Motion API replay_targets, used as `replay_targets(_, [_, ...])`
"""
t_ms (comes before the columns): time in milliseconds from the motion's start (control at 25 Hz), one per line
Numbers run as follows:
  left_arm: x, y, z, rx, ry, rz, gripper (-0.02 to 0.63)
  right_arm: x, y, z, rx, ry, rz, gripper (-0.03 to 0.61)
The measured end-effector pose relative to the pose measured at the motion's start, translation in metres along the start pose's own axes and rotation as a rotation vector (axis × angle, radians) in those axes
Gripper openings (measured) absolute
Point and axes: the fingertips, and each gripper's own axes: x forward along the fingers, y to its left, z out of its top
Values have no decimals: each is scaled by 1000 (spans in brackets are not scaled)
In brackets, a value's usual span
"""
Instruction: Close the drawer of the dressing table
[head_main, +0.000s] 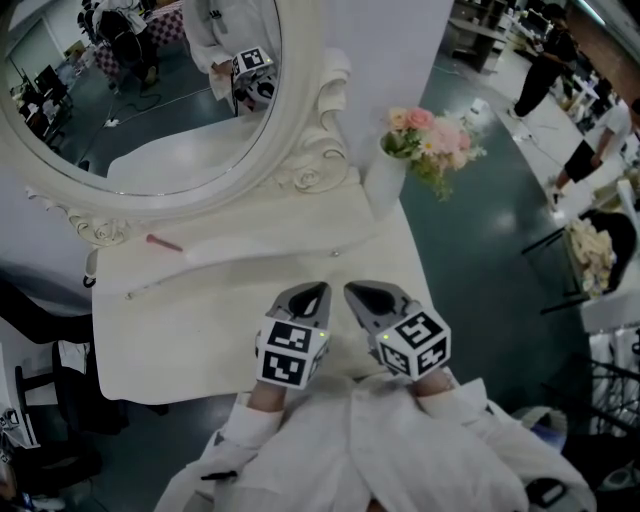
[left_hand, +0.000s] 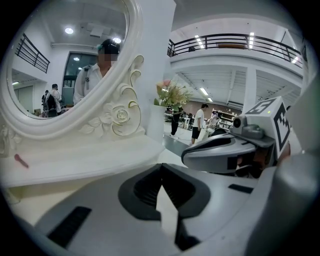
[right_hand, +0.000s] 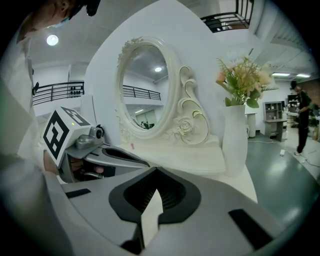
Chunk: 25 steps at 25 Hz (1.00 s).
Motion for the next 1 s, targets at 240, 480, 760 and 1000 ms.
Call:
replay_targets(240, [0, -4, 0, -2, 3, -12, 8, -1, -1, -1, 5, 10, -6, 8])
replay_targets(480, [-2, -5, -2, -12, 4, -19, 8, -1, 4, -1, 4, 10, 3, 8])
replay_targets(760, [-4, -12, 2, -33, -8, -56, 8, -2, 9, -1, 11, 8, 25, 8])
replay_targets(1000, [-7, -18, 1, -36, -9, -77, 8, -2, 14, -7, 6, 27, 30, 8])
